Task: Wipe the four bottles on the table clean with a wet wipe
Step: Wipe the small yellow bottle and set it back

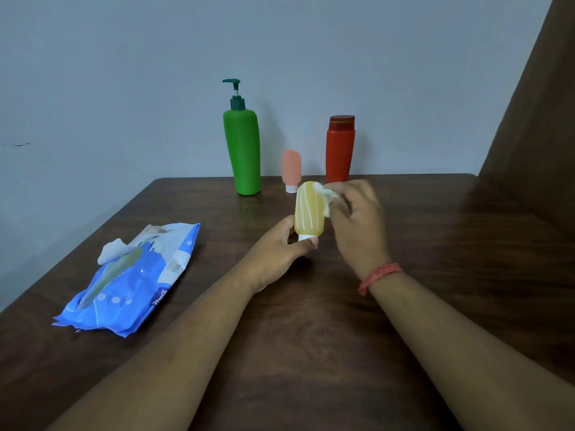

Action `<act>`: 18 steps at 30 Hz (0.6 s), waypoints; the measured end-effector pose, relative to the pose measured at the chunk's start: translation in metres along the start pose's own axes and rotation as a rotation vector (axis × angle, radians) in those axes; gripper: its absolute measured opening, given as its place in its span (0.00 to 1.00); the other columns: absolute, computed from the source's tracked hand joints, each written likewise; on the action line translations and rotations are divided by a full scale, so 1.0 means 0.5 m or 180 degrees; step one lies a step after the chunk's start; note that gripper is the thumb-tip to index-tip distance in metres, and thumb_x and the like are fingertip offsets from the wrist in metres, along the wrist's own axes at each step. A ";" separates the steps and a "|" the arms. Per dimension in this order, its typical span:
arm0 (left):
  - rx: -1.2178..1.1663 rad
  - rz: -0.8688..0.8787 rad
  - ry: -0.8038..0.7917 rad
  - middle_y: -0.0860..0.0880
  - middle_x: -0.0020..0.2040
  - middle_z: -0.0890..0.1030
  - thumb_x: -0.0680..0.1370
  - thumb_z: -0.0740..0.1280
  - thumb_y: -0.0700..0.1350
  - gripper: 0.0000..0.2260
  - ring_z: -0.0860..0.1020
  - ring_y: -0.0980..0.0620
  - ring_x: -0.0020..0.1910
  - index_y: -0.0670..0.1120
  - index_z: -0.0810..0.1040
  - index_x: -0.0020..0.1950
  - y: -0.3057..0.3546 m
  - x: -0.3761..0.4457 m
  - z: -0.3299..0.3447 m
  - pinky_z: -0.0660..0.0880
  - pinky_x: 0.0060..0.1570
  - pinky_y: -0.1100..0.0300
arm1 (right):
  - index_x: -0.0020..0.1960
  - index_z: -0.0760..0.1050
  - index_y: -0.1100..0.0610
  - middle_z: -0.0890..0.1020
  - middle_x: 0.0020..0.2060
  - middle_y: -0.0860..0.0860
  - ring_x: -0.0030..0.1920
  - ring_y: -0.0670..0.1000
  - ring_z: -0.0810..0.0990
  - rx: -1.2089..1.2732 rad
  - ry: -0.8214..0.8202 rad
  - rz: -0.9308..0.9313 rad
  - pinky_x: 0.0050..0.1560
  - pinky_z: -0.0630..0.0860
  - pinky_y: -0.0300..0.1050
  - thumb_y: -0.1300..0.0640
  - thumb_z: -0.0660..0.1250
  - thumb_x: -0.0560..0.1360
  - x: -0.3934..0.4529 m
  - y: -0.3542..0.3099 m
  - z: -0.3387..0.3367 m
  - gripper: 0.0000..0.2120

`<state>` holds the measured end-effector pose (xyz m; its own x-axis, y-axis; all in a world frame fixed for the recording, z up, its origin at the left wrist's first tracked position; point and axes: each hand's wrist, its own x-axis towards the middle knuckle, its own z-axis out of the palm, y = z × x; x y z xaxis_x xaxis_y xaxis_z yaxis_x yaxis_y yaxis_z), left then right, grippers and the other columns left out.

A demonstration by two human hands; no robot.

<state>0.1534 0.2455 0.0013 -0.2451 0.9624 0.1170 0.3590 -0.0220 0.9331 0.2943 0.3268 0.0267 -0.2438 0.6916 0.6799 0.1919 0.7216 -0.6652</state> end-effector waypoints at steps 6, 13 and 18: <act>-0.0644 0.0069 0.0165 0.45 0.58 0.83 0.78 0.70 0.48 0.18 0.81 0.50 0.56 0.49 0.74 0.68 -0.003 -0.001 -0.008 0.74 0.67 0.46 | 0.64 0.79 0.59 0.77 0.60 0.51 0.61 0.51 0.74 -0.0342 -0.0777 -0.0741 0.63 0.72 0.44 0.59 0.62 0.81 -0.021 -0.001 0.012 0.14; 0.0035 0.0070 -0.0018 0.54 0.62 0.80 0.76 0.69 0.54 0.23 0.75 0.52 0.65 0.55 0.71 0.71 -0.005 -0.003 -0.004 0.69 0.71 0.45 | 0.61 0.80 0.61 0.79 0.58 0.53 0.58 0.43 0.74 -0.0565 -0.0318 -0.0659 0.60 0.63 0.21 0.71 0.66 0.75 -0.007 0.001 -0.007 0.16; -0.0231 0.0076 0.0119 0.50 0.64 0.80 0.80 0.69 0.47 0.20 0.76 0.51 0.64 0.55 0.71 0.71 -0.004 -0.004 -0.011 0.70 0.71 0.46 | 0.59 0.81 0.61 0.80 0.54 0.53 0.56 0.49 0.77 -0.0754 -0.0671 -0.0839 0.57 0.67 0.28 0.68 0.68 0.76 -0.016 -0.008 0.000 0.13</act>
<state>0.1484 0.2421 0.0012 -0.2713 0.9506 0.1508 0.2991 -0.0657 0.9519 0.2953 0.3182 0.0238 -0.4986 0.4782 0.7230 0.3045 0.8776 -0.3704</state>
